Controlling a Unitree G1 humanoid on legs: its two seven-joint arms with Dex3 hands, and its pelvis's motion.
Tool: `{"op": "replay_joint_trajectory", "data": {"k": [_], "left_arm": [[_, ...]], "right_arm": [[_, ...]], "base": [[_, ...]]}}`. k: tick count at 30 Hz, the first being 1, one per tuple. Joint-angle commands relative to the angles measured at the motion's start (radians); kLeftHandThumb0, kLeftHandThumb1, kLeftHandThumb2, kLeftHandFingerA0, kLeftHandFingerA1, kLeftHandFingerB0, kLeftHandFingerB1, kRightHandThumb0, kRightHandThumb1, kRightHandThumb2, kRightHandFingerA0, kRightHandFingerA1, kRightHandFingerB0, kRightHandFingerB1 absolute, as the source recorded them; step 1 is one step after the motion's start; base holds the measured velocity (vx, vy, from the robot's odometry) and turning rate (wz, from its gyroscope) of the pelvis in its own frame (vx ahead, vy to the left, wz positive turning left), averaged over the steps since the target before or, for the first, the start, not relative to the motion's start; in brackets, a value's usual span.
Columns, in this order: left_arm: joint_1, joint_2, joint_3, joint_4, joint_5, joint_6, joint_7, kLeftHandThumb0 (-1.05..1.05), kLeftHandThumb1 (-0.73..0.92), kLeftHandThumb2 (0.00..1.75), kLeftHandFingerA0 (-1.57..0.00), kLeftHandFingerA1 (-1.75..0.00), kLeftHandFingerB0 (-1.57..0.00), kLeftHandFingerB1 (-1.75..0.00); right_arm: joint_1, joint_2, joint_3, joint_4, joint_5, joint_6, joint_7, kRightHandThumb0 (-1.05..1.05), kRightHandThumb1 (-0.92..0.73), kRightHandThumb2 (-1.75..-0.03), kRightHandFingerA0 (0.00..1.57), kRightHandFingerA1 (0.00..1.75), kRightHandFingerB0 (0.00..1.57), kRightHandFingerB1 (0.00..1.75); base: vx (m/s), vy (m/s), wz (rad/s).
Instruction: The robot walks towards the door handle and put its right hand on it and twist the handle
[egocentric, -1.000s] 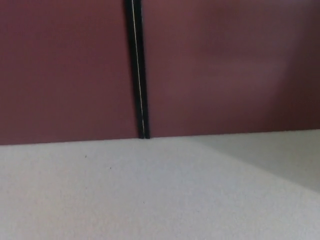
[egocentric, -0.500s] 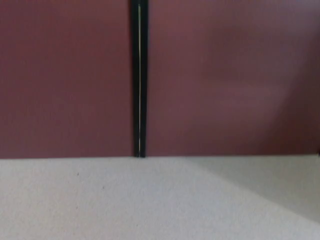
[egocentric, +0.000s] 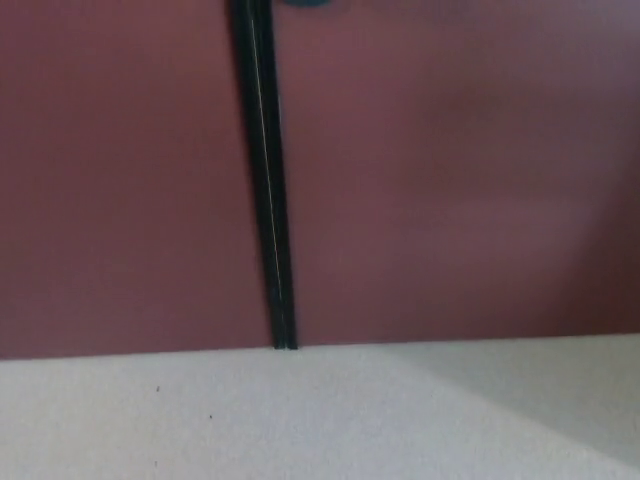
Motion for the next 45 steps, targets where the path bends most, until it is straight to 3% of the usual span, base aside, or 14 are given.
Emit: {"op": "replay_joint_trajectory", "data": {"k": [1,13,45], "left_arm": [[0.007,0.011,-0.011,0.011,0.008,-0.002,0.008,-0.21,0.55,0.61,-0.48,-0.43,-0.42,-0.40],[0.023,0.018,-0.039,0.009,0.018,-0.023,0.018,-0.16,0.59,0.57,-0.53,-0.41,-0.43,-0.37],[0.006,0.039,-0.080,0.016,0.038,-0.043,0.034,-0.16,0.59,0.57,-0.55,-0.42,-0.43,-0.37]], "right_arm": [[0.006,0.002,0.005,0.005,-0.002,0.007,0.003,-0.39,-0.49,-0.70,0.59,0.51,0.43,0.46],[0.007,0.003,0.014,0.009,-0.005,0.006,0.017,-0.39,-0.49,-0.70,0.59,0.51,0.43,0.46],[-0.036,0.004,0.069,0.012,-0.017,0.030,0.014,-0.39,-0.50,-0.70,0.58,0.51,0.43,0.46]], "base": [[0.22,0.004,-0.05],[0.30,0.200,-0.14],[0.12,0.071,0.01]]}}
